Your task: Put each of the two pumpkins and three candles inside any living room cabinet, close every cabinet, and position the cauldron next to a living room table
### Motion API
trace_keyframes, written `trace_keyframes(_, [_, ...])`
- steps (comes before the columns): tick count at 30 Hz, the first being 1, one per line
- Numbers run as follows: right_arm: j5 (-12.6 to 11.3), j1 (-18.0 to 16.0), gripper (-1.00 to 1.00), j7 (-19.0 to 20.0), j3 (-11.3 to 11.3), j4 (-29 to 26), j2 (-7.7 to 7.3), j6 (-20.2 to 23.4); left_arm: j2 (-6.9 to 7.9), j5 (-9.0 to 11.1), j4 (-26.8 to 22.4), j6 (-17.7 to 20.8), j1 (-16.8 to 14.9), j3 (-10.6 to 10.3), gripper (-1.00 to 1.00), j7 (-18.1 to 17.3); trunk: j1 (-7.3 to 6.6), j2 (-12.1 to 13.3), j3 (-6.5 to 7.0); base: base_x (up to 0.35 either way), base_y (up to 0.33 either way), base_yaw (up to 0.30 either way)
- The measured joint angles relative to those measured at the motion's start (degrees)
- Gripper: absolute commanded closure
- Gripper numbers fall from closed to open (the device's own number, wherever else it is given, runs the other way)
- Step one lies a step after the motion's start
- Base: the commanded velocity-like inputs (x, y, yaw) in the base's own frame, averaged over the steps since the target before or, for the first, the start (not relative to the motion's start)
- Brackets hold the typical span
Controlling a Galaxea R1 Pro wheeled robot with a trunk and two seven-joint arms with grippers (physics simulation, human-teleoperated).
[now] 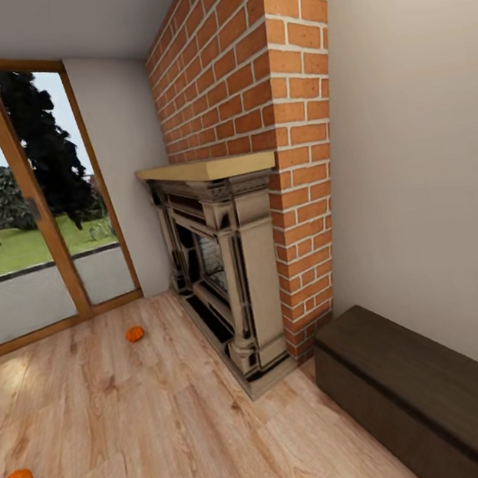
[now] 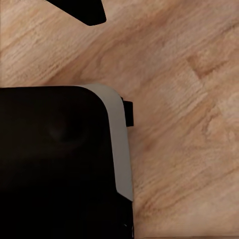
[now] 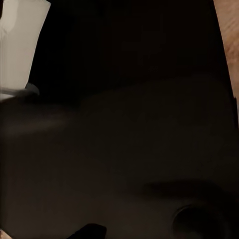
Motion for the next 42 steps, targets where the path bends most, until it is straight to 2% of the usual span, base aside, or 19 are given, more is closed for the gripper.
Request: trace_keyframes(42, [-0.08, 0.01, -1.00, -0.01, -0.29, -0.15, 0.11, -2.61, 0.04, 0.12, -0.01, 0.09, 0.00, 0.10, -1.00, 0.03, 0.00, 0.00, -2.35, 0.000, 0.000, -0.221])
